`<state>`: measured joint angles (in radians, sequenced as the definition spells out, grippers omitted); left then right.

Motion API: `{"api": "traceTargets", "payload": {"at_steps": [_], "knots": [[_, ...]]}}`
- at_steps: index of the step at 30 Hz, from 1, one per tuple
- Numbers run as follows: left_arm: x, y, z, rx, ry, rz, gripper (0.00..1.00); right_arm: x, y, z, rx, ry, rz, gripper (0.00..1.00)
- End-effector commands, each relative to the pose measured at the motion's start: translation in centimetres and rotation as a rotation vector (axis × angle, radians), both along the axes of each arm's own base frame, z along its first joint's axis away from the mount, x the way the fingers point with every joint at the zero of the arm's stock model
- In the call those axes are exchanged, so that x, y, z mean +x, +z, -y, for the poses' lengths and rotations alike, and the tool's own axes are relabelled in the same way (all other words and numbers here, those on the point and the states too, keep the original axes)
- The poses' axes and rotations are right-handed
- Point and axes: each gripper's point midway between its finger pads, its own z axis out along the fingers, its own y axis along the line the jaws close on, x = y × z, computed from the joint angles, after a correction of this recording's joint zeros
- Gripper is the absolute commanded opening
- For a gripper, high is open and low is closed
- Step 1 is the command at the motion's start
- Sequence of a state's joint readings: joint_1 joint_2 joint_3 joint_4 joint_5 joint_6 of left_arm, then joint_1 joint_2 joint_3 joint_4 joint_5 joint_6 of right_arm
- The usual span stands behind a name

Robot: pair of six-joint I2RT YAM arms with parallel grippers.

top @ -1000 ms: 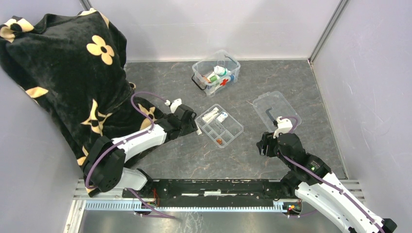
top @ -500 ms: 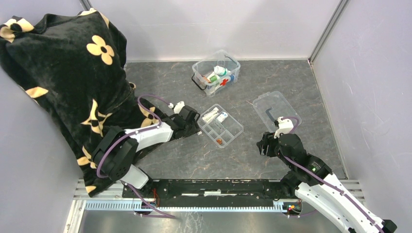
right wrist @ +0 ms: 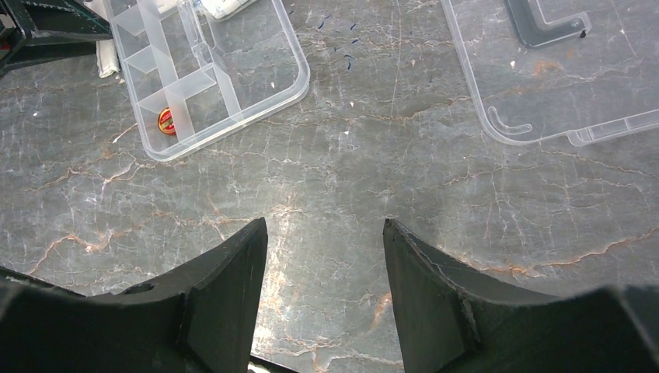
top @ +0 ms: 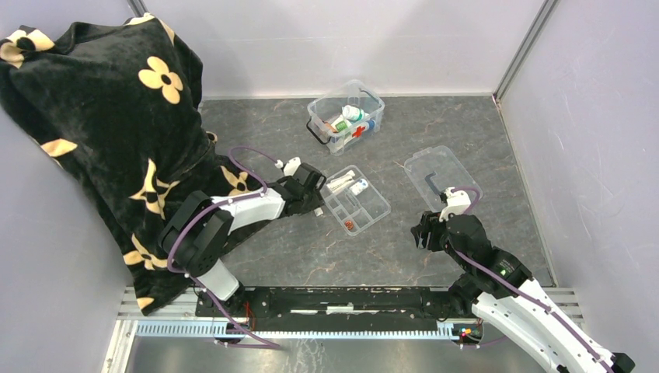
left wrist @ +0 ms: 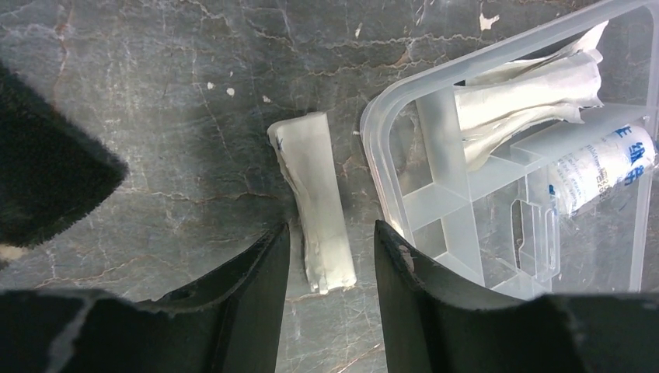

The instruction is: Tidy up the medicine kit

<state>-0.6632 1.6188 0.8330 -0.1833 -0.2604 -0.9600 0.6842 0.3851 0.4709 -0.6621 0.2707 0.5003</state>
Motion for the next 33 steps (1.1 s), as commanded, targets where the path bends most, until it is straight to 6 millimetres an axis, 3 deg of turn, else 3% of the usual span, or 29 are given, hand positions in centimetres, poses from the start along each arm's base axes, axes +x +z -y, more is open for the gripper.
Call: {"api": "traceTargets", "payload": {"at_steps": [1, 9, 14, 21, 33], "knots": [[0.7, -0.2, -0.7, 0.063, 0.011, 0.005, 0.50, 0.2, 0.4, 0.4, 0.006, -0.028, 0.014, 0.63], [0.4, -0.9, -2.6, 0.187, 0.008, -0.029, 0.34, 0.2, 0.6, 0.5, 0.007, -0.032, 0.023, 0.63], [0.5, 0.2, -3.2, 0.214, -0.002, 0.000, 0.25, 0.2, 0.8, 0.5, 0.008, -0.033, 0.027, 0.63], [1.7, 3.3, -4.2, 0.331, -0.065, 0.053, 0.03, 0.2, 0.9, 0.5, 0.018, -0.033, 0.033, 0.63], [5.1, 9.9, -3.6, 0.505, -0.330, 0.220, 0.02, 0.1, 1.4, 0.2, 0.035, -0.018, 0.036, 0.63]]}}
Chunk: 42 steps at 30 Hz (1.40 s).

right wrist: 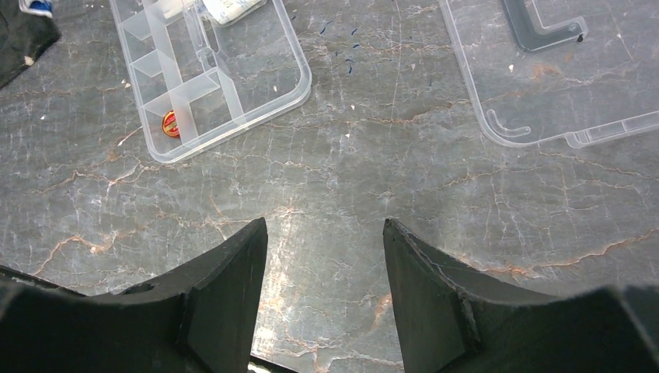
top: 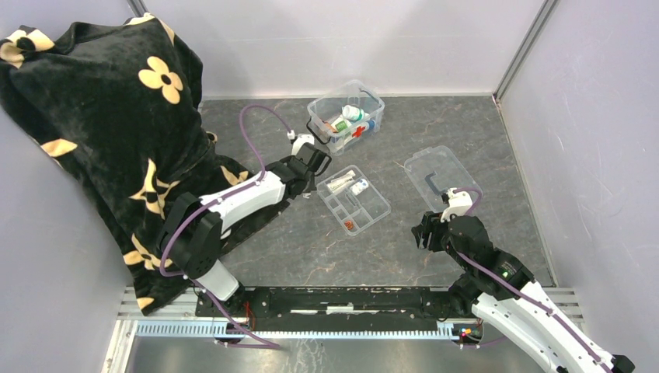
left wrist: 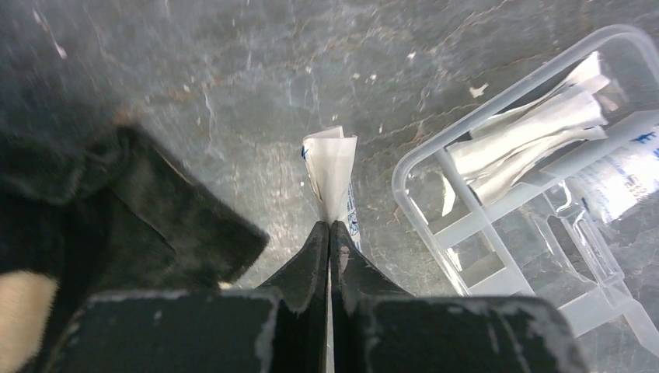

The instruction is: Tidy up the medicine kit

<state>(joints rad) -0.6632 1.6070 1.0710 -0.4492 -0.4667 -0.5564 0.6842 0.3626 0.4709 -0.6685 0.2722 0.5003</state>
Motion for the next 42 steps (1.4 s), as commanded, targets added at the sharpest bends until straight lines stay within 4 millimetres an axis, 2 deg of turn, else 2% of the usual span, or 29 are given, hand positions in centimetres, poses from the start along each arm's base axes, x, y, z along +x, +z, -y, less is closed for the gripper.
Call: {"api": "traceTargets", "payload": {"at_steps": [1, 6, 11, 17, 24, 30, 38, 40, 42], "knots": [[2.2, 4.6, 0.3, 0.101, -0.177, 0.110, 0.02, 0.1, 1.0, 0.1, 0.027, -0.017, 0.020, 0.63], [3.1, 7.7, 5.2, 0.036, -0.537, 0.226, 0.02, 0.1, 1.1, 0.1, 0.031, -0.018, 0.023, 0.63], [3.6, 8.3, 7.3, 0.094, -0.773, 0.310, 0.02, 0.1, 1.3, 0.3, 0.030, -0.025, 0.025, 0.63], [3.5, 6.7, 9.9, 0.150, -1.055, 0.292, 0.02, 0.0, 1.4, 0.7, 0.016, -0.038, 0.028, 0.63], [4.0, 2.2, 12.2, 0.180, -1.269, 0.173, 0.02, -0.1, 1.5, 0.8, 0.014, -0.039, 0.028, 0.63], [4.9, 0.2, 12.0, 0.252, -1.316, 0.153, 0.02, -0.3, 1.6, 1.1, 0.009, -0.042, 0.030, 0.63], [5.5, -0.8, 12.1, 0.272, -1.314, 0.134, 0.03, -0.4, 1.6, 1.3, 0.004, -0.045, 0.028, 0.63], [5.7, -1.0, 12.1, 0.272, -1.310, 0.129, 0.04, -0.4, 1.6, 1.3, 0.003, -0.046, 0.028, 0.63], [6.0, -1.1, 12.0, 0.278, -1.288, 0.121, 0.11, -0.4, 1.6, 1.4, 0.002, -0.048, 0.027, 0.63]]}}
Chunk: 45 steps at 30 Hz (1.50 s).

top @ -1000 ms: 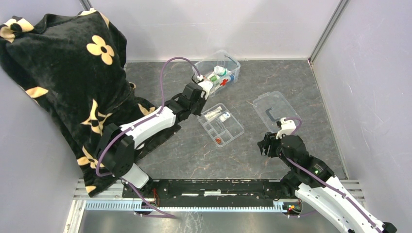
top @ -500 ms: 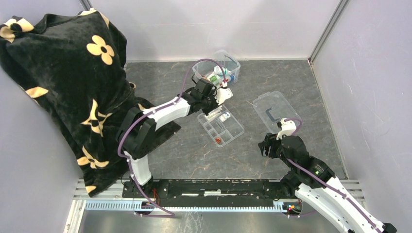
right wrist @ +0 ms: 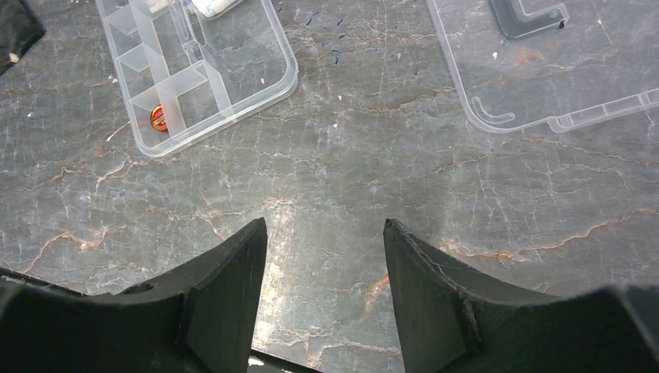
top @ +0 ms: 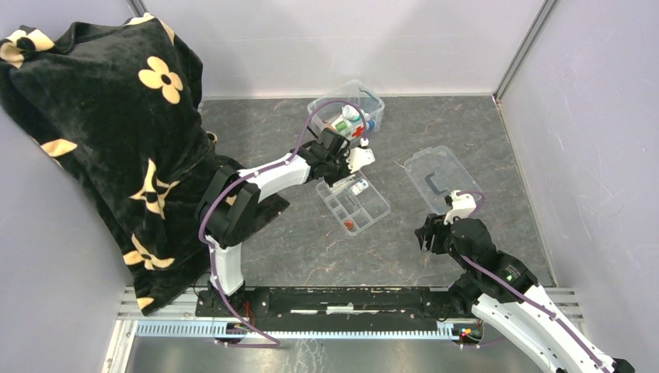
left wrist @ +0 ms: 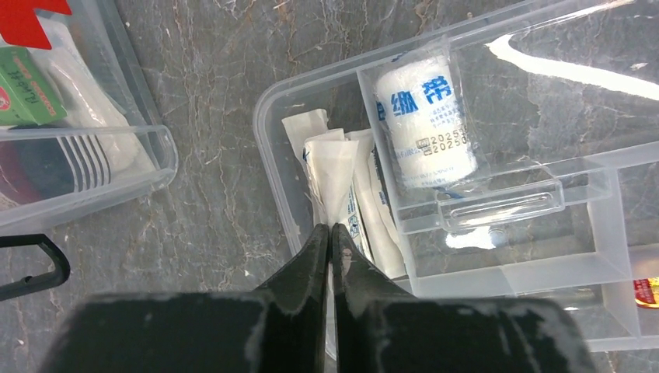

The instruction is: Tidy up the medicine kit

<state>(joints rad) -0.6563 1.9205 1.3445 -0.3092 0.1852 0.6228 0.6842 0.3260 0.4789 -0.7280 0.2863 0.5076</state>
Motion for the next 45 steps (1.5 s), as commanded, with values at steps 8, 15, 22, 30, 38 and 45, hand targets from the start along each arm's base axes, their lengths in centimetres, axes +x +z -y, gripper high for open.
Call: {"api": "traceTargets", "payload": {"at_steps": [8, 15, 22, 30, 38, 45], "knots": [[2.5, 2.6, 0.1, -0.017, 0.079, 0.079, 0.36, 0.1, 1.8, 0.8, 0.008, -0.037, 0.034, 0.63], [1.4, 5.1, 1.1, -0.099, 0.062, 0.049, 0.39, 0.1, 1.7, 0.8, 0.012, -0.041, 0.033, 0.63], [2.1, 7.9, 1.0, -0.190, 0.170, 0.065, 0.38, 0.1, 1.6, 0.6, 0.013, -0.035, 0.029, 0.63], [0.5, 16.8, -1.4, -0.444, 0.379, 0.164, 0.43, 0.4, 1.8, 0.0, 0.004, 0.007, 0.045, 0.64], [-3.0, 17.7, -8.0, -0.489, 0.796, 0.060, 0.48, 1.3, 4.0, -1.7, 0.046, 0.059, 0.096, 0.70], [-5.9, 17.0, -12.9, -0.580, 1.071, 0.037, 0.61, 3.1, 3.5, -4.8, 0.004, 0.157, 0.040, 0.70]]}}
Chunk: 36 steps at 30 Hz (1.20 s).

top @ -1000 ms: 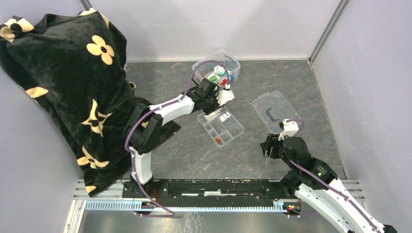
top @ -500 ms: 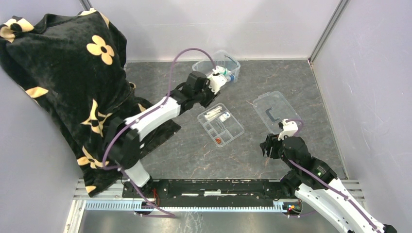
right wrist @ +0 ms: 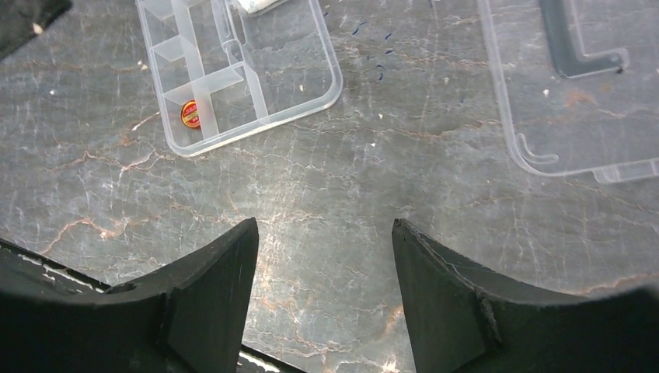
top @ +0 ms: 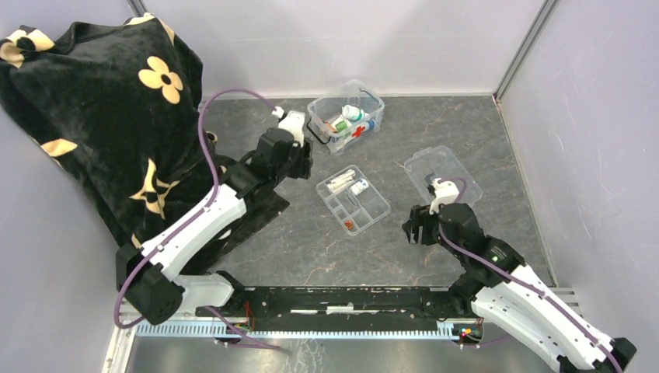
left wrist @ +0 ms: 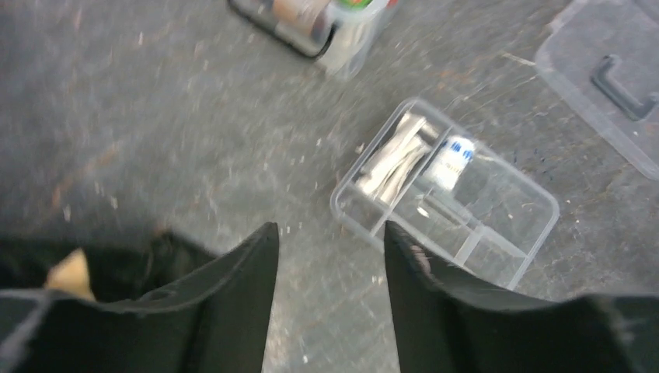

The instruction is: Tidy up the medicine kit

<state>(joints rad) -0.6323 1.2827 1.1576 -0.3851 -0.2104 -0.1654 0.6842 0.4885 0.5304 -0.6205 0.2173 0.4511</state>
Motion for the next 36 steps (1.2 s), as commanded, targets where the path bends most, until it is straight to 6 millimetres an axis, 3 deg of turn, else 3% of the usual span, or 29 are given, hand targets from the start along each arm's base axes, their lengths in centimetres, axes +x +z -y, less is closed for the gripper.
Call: {"api": "traceTargets", "payload": {"at_steps": [1, 3, 6, 9, 13, 15, 19, 22, 27, 33, 36], "knots": [[-1.7, -0.5, -4.0, -0.113, 0.249, -0.041, 0.66, 2.0, 2.5, -2.6, 0.011, 0.080, 0.042, 0.70], [-1.1, 0.1, -4.8, -0.122, 0.273, -0.015, 0.74, 2.5, 2.6, -3.0, -0.012, 0.090, 0.037, 0.70], [1.4, 1.5, -4.8, -0.125, 0.269, -0.010, 0.76, 3.0, 2.7, -3.3, -0.030, 0.095, 0.035, 0.71], [5.3, 3.6, -3.6, -0.084, 0.240, 0.014, 0.77, 2.9, 2.2, -3.4, -0.032, 0.102, 0.019, 0.71], [10.7, 3.9, -1.6, -0.028, 0.154, 0.027, 0.76, 2.1, 1.9, -3.6, -0.027, 0.134, -0.004, 0.71], [13.5, 3.5, -1.0, -0.004, 0.099, 0.028, 0.76, 1.6, 1.8, -3.3, -0.031, 0.143, -0.010, 0.71], [18.8, 0.8, -0.6, 0.038, 0.021, -0.007, 0.77, 0.6, 1.4, -2.9, -0.027, 0.156, -0.024, 0.71], [21.3, -0.6, -0.7, 0.053, -0.034, -0.029, 0.77, 0.0, 1.0, -2.7, -0.019, 0.164, -0.036, 0.71], [24.0, -2.3, -0.4, 0.042, -0.092, -0.007, 0.75, -0.6, -0.3, -2.7, -0.019, 0.176, -0.061, 0.72], [26.3, -3.6, 1.5, -0.009, -0.153, 0.013, 0.75, -0.5, -1.0, -2.9, -0.039, 0.190, -0.074, 0.71], [27.2, -5.4, 2.2, -0.020, -0.167, -0.005, 0.74, -0.4, -1.3, -2.8, -0.048, 0.193, -0.076, 0.72]]}}
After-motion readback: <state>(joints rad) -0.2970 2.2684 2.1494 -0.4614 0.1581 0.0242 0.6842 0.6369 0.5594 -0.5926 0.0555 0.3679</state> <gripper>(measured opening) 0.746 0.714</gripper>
